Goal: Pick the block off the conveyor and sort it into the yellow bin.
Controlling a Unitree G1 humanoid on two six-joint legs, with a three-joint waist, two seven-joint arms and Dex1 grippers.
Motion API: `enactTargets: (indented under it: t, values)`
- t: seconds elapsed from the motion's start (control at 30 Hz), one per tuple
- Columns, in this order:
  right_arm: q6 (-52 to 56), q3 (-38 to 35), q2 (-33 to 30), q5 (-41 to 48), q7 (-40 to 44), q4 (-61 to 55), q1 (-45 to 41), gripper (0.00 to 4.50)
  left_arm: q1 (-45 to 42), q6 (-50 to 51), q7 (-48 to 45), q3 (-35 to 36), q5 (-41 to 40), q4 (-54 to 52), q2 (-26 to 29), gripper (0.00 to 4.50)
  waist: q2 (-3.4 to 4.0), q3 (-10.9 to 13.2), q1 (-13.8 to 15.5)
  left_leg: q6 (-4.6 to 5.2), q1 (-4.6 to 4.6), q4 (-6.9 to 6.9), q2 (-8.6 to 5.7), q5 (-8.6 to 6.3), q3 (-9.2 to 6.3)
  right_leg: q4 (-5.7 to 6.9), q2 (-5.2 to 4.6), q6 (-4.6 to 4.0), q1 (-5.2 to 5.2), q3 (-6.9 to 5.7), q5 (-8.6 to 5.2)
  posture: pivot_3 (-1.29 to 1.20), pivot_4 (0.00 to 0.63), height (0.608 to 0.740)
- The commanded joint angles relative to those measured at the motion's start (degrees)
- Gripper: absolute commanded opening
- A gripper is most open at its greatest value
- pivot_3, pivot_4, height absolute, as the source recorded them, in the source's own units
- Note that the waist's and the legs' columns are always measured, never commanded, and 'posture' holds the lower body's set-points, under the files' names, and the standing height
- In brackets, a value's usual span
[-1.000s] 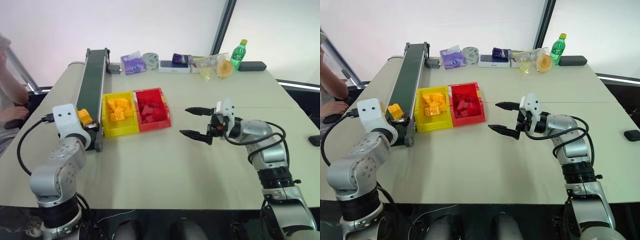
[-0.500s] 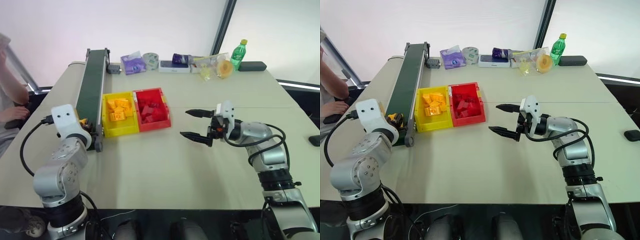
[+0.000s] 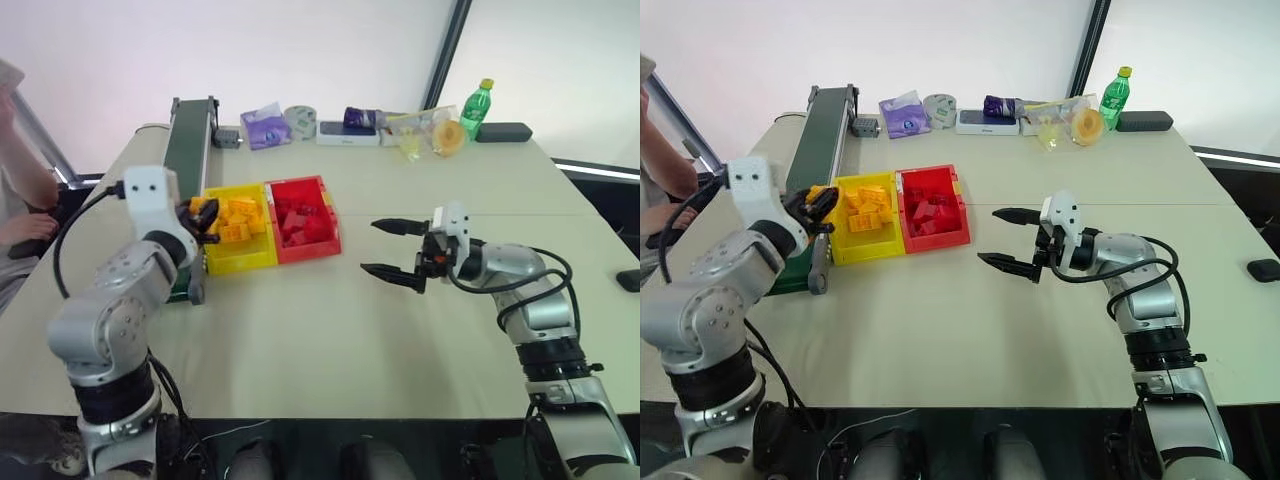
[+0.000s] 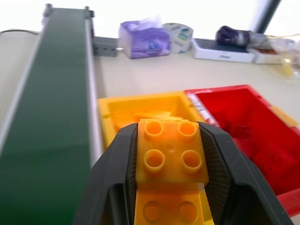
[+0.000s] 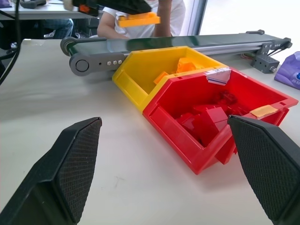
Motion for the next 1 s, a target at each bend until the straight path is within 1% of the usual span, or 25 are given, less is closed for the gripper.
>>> enactTargets:
  t: [0.03, 0.13, 0.3, 0.37, 0.4, 0.43, 0.47, 0.53, 0.63, 0.73, 0.83, 0.97, 1.0]
  values:
    - [0.2, -1.1, -0.5, 1.1, -0.7, -3.5, -0.6, 4.5, -3.7, -6.4, -0.1, -4.3, 4.1, 8.7, -0.2, 1.32, 0.0, 0.0, 0.1, 0.0, 0.0, 0.01, -0.02, 0.0, 0.0, 0.0, -0.02, 0.0, 0.01, 0.0, 0.0, 0.0, 0.15, 0.74]
    - [1.3, -1.9, -1.4, 1.5, -1.3, -5.5, 0.1, 4.5, -5.1, -9.7, -0.3, -7.5, 7.0, 14.3, -0.2, 1.32, 0.0, 0.0, 0.0, 0.01, -0.02, -0.02, -0.01, 0.0, 0.0, -0.02, -0.01, 0.0, -0.02, 0.0, 0.0, 0.0, 0.15, 0.74]
    - [2.6, -2.8, -2.2, 2.3, -2.6, -8.3, 2.1, 4.5, -6.5, -14.8, 0.7, -8.2, 9.1, 19.7, -1.9, 1.32, 0.0, 0.0, 0.0, 0.01, -0.03, -0.05, 0.02, 0.0, 0.01, -0.04, 0.0, 0.0, -0.05, 0.0, 0.0, 0.0, 0.15, 0.74]
    - [2.9, -2.9, -2.3, 2.2, -3.2, -9.1, 2.7, 4.5, -6.9, -15.8, 1.2, -7.6, 9.5, 21.0, -2.4, 2.33, 0.0, 0.0, 0.0, 0.0, -0.04, -0.03, 0.01, 0.0, 0.02, -0.04, 0.01, 0.0, -0.05, 0.0, 0.0, 0.0, 0.15, 0.74]
    - [3.1, -3.0, -2.2, 2.3, -3.4, -9.3, 2.9, 4.5, -6.9, -16.0, 1.0, -7.6, 9.8, 21.3, -2.3, 2.65, 0.0, 0.0, 0.0, 0.0, -0.04, -0.02, 0.01, 0.0, 0.02, -0.03, 0.01, 0.0, -0.05, 0.0, 0.0, 0.0, 0.15, 0.74]
    - [3.2, -2.9, -2.2, 2.3, -3.6, -9.5, 3.0, 4.5, -6.8, -16.2, 0.8, -7.8, 10.0, 21.4, -2.1, 3.12, 0.0, 0.0, -0.1, 0.0, -0.03, -0.02, 0.01, 0.0, 0.03, -0.03, 0.01, 0.0, -0.04, 0.0, 0.0, 0.0, 0.15, 0.74]
    - [3.2, -2.9, -2.2, 2.3, -3.7, -9.6, 3.1, 4.5, -6.8, -16.0, 0.5, -7.8, 9.9, 21.2, -1.9, 3.75, 0.0, 0.0, -0.1, 0.0, -0.03, -0.02, 0.02, 0.0, 0.02, -0.03, 0.02, 0.0, -0.04, 0.0, 0.0, 0.0, 0.15, 0.74]
    - [3.1, -2.9, -2.3, 2.4, -3.8, -9.5, 3.2, 4.5, -7.1, -15.5, -0.1, -7.2, 9.0, 20.1, -2.0, 4.42, 0.0, 0.0, 0.0, 0.0, -0.03, -0.02, 0.02, 0.0, 0.02, -0.03, 0.03, 0.0, -0.05, 0.0, 0.0, 0.0, 0.15, 0.74]
    - [2.9, -2.7, -2.3, 2.5, -3.8, -8.9, 2.8, 4.5, -7.1, -12.8, -1.9, -5.7, 6.7, 17.2, -1.2, 4.42, 0.0, 0.0, 0.0, 0.0, -0.04, -0.01, 0.02, 0.0, 0.03, -0.03, 0.02, 0.01, -0.04, 0.0, 0.0, 0.0, 0.15, 0.74]
    - [2.6, -2.3, -2.0, 2.5, -3.6, -8.2, 2.2, 4.5, -4.4, -11.1, -6.6, -2.6, 2.7, 11.5, 2.1, 4.42, 0.0, 0.0, -0.1, 0.0, -0.04, -0.02, 0.02, 0.0, 0.03, -0.03, 0.03, 0.01, -0.05, 0.0, 0.0, 0.0, 0.15, 0.74]
    - [2.2, -1.9, -1.9, 2.3, -3.1, -7.1, 1.5, 4.5, 1.0, -12.0, -13.4, 0.9, -1.4, 6.7, 7.5, 4.42, 0.02, 0.0, -0.6, -0.01, -0.01, -0.08, 0.09, 0.0, 0.05, -0.03, 0.04, 0.0, -0.07, 0.02, 0.0, 0.0, 0.15, 0.74]
    - [1.7, -2.1, -2.1, 2.2, -2.5, -6.1, 1.1, 4.5, 8.7, -16.5, -21.3, 4.2, -1.8, 5.7, 16.0, 4.42, 0.03, 0.0, -0.4, -0.04, 0.01, -0.1, 0.09, 0.02, 0.05, -0.02, 0.05, 0.0, -0.06, 0.01, -0.01, 0.0, 0.15, 0.74]
    - [1.6, -2.1, -2.3, 2.2, -2.1, -5.8, 1.3, 4.5, 11.4, -17.8, -24.4, 6.3, -2.1, 6.5, 19.0, 4.42, 0.03, 0.0, -0.3, -0.04, 0.01, -0.08, 0.09, 0.02, 0.05, -0.02, 0.04, 0.0, -0.06, 0.01, -0.01, 0.0, 0.15, 0.74]
